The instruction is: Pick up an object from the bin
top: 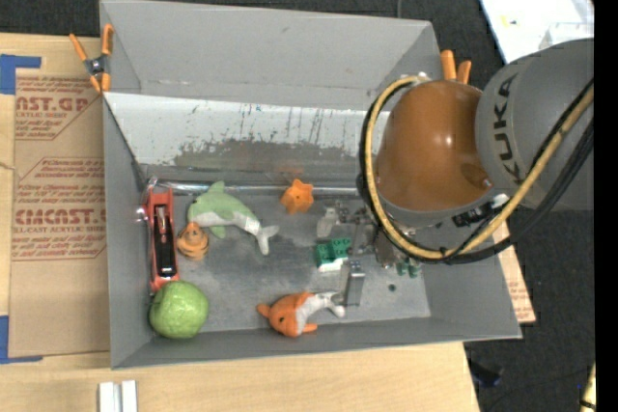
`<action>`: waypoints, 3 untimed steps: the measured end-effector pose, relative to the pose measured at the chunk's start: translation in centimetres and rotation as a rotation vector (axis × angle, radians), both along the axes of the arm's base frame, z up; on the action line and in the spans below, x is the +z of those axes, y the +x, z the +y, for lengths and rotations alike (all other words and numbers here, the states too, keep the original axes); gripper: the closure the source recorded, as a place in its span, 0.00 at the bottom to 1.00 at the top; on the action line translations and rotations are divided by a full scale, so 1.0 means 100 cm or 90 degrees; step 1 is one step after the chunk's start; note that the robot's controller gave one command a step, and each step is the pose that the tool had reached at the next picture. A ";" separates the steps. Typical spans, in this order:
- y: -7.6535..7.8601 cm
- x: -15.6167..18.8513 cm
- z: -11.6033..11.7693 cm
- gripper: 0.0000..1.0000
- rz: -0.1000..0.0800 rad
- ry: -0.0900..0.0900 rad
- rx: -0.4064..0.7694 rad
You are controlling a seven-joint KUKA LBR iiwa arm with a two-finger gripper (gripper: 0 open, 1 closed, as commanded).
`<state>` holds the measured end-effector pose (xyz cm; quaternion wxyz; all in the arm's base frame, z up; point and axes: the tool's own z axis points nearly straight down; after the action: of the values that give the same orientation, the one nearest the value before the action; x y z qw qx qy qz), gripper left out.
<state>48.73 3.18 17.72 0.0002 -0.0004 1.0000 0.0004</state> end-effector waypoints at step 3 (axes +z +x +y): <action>0.074 -0.076 -0.065 0.00 -0.002 0.000 0.055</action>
Offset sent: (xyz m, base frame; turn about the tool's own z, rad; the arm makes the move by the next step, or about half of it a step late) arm 0.0684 -0.0760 -0.0562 0.0732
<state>56.11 -3.33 10.11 0.0018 -0.0432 0.9991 0.0002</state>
